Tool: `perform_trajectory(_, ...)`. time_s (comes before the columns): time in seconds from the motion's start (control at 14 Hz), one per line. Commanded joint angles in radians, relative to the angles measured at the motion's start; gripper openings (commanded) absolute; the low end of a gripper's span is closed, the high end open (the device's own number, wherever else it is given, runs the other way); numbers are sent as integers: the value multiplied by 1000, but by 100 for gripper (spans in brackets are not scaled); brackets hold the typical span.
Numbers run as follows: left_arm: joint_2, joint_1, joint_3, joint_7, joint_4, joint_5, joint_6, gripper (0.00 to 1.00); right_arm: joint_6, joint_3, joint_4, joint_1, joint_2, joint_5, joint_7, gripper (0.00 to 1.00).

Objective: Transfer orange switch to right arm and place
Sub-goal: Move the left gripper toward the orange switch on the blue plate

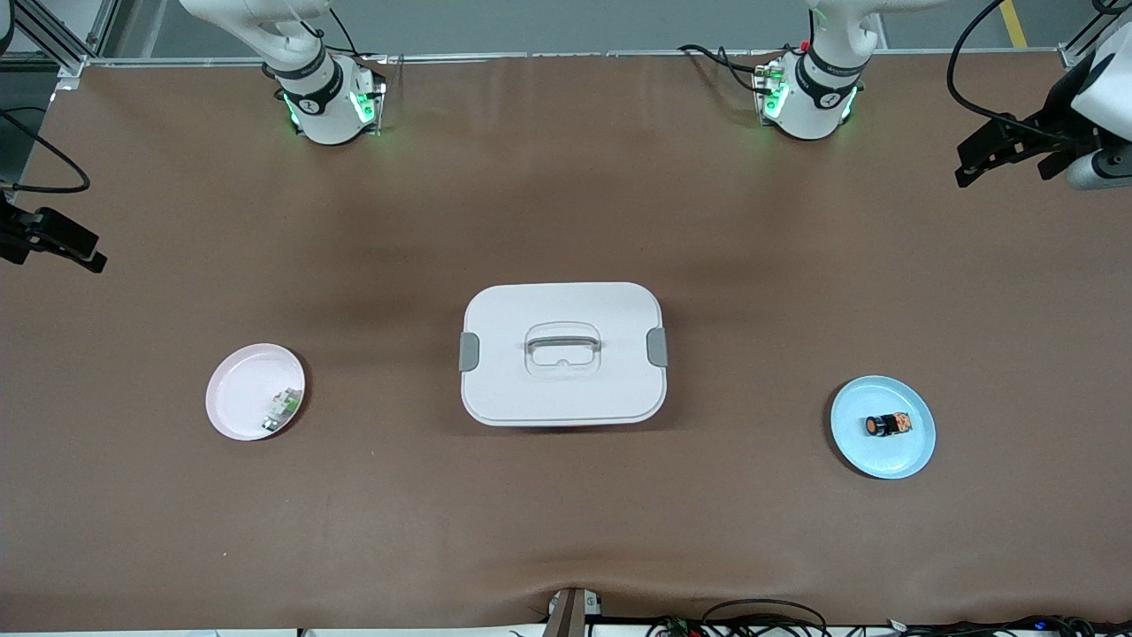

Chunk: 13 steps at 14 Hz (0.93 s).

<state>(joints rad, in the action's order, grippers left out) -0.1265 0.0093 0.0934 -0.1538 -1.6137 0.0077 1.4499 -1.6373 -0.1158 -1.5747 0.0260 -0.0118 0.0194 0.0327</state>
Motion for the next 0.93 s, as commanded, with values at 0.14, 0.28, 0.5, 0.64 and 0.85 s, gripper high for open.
perform_trajectory(0.14, 15, 4, 0, -3, 44, 15, -23, 100, 17, -13, 27, 15, -11, -12, -7, 100)
perform_trajectory(0.28, 45, 4, 0, 0, 55, 24, -23, 100, 17, -13, 27, 15, -11, -12, -7, 100)
perform_trajectory(0.5, 115, 35, 0, 10, 43, 41, -20, 100, 17, -13, 27, 15, -11, -12, -7, 100)
perform_trajectory(0.64, 157, 60, 3, 8, 29, 34, 12, 100, 17, -13, 27, 15, -13, -12, -7, 100)
perform_trajectory(0.85, 172, 78, 3, 10, -89, 34, 212, 100, 16, -13, 27, 15, -13, -12, -7, 100)
